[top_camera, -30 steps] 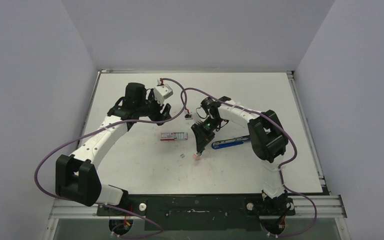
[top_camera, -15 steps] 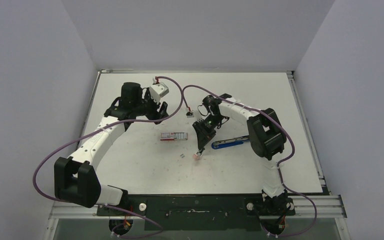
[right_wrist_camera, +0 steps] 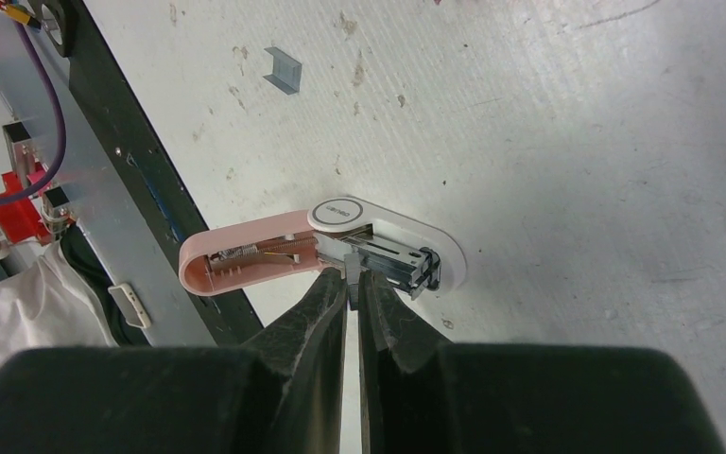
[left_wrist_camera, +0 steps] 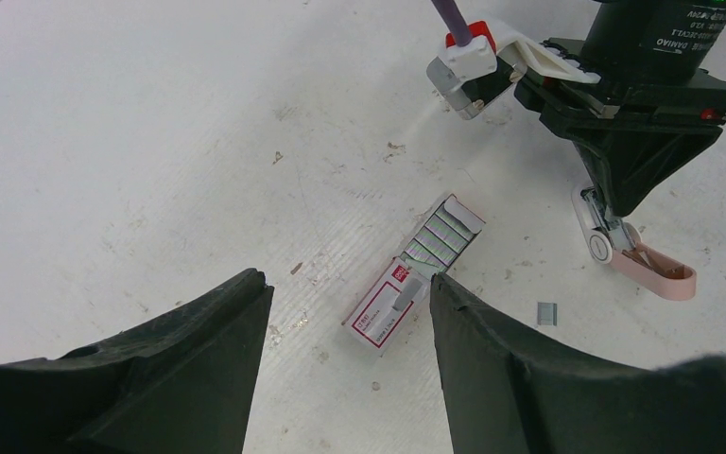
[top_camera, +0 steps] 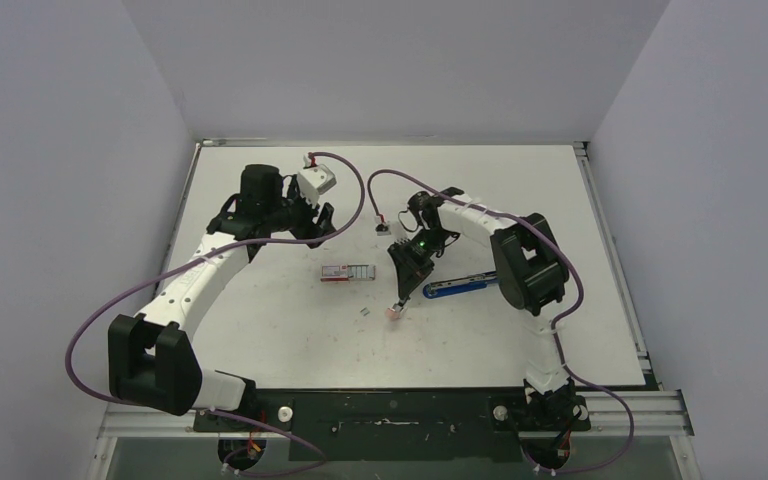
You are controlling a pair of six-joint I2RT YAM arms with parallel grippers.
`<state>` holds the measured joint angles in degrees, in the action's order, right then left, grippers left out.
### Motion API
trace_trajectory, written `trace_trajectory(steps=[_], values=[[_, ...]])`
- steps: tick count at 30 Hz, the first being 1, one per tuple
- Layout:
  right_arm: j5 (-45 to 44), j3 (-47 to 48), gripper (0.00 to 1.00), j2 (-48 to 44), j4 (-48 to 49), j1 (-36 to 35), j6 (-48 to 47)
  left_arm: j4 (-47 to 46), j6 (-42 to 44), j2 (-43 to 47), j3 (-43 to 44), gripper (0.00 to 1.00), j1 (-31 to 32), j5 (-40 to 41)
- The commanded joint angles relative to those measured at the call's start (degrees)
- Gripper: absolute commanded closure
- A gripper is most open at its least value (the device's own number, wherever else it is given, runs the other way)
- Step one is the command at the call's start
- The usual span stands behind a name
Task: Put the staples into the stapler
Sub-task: Install the staple into the stapler.
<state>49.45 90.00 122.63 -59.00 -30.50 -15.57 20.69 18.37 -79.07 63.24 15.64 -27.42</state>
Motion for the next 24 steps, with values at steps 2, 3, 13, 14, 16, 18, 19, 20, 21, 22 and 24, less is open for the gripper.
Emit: trace_trajectory(steps=[2, 3, 13, 14, 16, 18, 19, 20, 21, 22, 24], values=[[1.46, -0.07, 0.95, -0.91, 0.97, 0.69, 0.81, -2.58, -0.60, 1.90, 0.10, 0.39, -0.43, -1.42], [1.44, -0.23, 0.95, -0.99, 1.07, 0.68, 0.87, -2.58, -0.56, 1.90, 0.08, 0.39, -0.48, -1.40], [1.35, -1.34, 0.95, -1.42, 2.00, 0.61, 2.10, -2.67, -0.53, 2.06, -0.14, 0.40, -0.50, -1.58], [1.35, -1.46, 0.95, -1.57, 2.11, 0.54, 2.39, -2.71, -0.53, 2.12, -0.14, 0.40, -0.54, -1.60], [1.35, -1.76, 0.95, -1.81, 2.58, 0.50, 2.85, -2.71, -0.53, 2.16, -0.28, 0.40, -0.59, -1.58], [1.18, -2.00, 0.95, -1.99, 3.03, 0.55, 3.40, -2.84, -0.53, 2.25, -0.38, 0.40, -0.59, -1.58], [1.17, -2.14, 0.95, -1.97, 3.22, 0.53, 3.60, -2.84, -0.53, 2.25, -0.37, 0.39, -0.59, -1.58], [1.17, -2.23, 0.95, -2.03, 3.32, 0.48, 3.68, -2.85, -0.55, 2.32, -0.42, 0.39, -0.58, -1.54], [1.10, -2.27, 0.95, -1.92, 3.43, 0.47, 3.79, -2.85, -0.53, 2.30, -0.36, 0.39, -0.61, -1.60], [1.04, -2.36, 0.95, -1.88, 3.52, 0.45, 3.87, -2.85, -0.58, 2.26, -0.32, 0.40, -0.54, -1.61], [0.92, -2.63, 0.95, -1.84, 3.66, 0.31, 3.97, -2.78, -0.54, 2.27, -0.24, 0.40, -0.57, -1.67]])
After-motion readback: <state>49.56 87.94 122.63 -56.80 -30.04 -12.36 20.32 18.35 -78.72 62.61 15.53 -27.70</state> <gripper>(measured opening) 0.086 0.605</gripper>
